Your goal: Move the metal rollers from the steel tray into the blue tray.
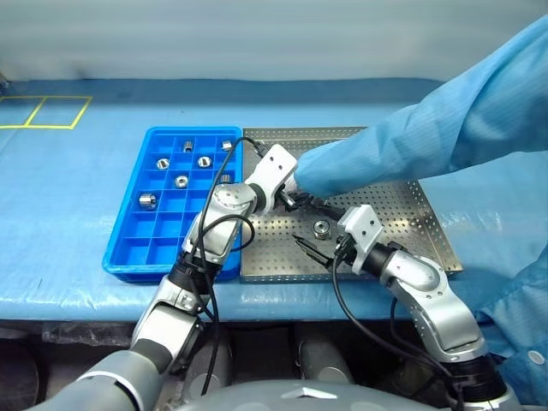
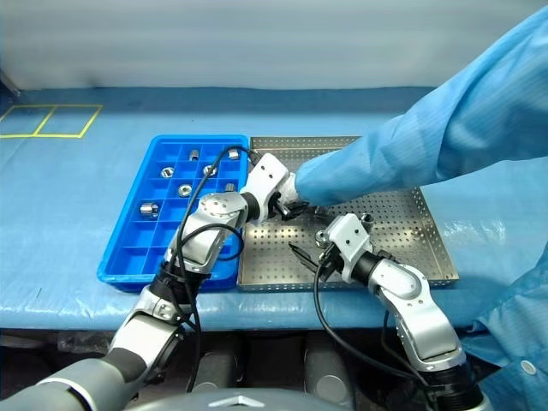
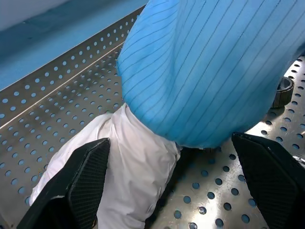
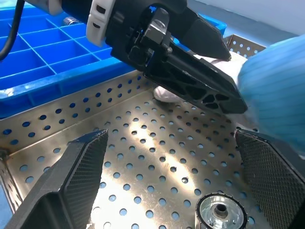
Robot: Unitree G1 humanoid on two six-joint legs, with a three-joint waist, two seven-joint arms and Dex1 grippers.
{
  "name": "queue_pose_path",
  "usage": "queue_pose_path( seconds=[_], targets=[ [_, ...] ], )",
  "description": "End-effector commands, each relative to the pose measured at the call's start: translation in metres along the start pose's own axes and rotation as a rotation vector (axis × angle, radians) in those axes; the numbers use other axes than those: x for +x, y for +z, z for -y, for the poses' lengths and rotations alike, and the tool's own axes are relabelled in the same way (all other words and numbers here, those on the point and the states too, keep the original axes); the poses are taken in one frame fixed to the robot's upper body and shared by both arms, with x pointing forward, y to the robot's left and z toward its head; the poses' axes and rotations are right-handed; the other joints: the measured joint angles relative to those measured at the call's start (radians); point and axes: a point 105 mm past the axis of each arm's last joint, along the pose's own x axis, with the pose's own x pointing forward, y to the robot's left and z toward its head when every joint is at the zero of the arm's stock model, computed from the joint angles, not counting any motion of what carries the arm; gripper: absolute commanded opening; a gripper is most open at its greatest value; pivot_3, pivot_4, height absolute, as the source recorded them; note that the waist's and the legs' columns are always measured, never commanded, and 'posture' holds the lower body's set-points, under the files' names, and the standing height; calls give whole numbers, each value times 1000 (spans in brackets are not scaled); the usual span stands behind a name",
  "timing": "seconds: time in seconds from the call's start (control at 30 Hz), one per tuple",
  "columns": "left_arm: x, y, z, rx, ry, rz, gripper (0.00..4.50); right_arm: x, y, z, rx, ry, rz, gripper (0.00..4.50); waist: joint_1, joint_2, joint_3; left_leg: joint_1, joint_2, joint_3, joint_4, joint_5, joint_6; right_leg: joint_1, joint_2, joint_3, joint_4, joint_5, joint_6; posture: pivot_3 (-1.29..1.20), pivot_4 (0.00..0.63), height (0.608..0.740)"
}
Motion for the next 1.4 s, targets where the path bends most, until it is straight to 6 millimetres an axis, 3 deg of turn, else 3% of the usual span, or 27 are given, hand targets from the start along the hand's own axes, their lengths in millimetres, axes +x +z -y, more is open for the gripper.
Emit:
queue_pose_path(
  seconds=[0.03, 0.53, 0.73, 0.9, 1.03, 1.4],
  targets=[
    [-5, 14, 4, 27, -4, 54, 4452, -3, 14, 3, -32, 4, 33, 4500, 1, 0, 0, 0, 0, 0, 0, 0, 0, 0, 0, 0, 0, 0, 0, 42, 150, 740],
    [-10, 8, 10, 117, -52, 45, 4452, -20, 17, 22, -71, -70, -16, 4500, 1, 0, 0, 0, 0, 0, 0, 0, 0, 0, 0, 0, 0, 0, 0, -20, 150, 740],
    [-10, 3, 12, 142, -46, 34, 4452, -29, 13, 18, -43, -77, -35, 4500, 0, 0, 0, 0, 0, 0, 0, 0, 0, 0, 0, 0, -1, 0, 0, 19, 150, 740],
    [-18, -5, 28, 160, -129, 22, 4452, -24, 9, 16, -23, -65, -43, 4500, 3, 0, 0, 0, 0, 0, 0, 0, 0, 0, 0, 0, 0, 0, 0, 54, 150, 740],
    [-13, -11, 43, 185, -209, 3, 4452, -27, 8, 13, -10, -70, -41, 4500, 14, 0, 0, 0, 0, 0, 0, 0, 0, 0, 0, 0, 0, 0, -1, 28, 150, 740],
    [15, -21, 60, 169, -274, -5, 4452, -46, 2, 0, -19, -88, -105, 4500, 1, 0, 0, -2, 0, 1, 0, 0, 0, -3, -1, 0, -1, -1, 0, -74, 150, 740]
  ],
)
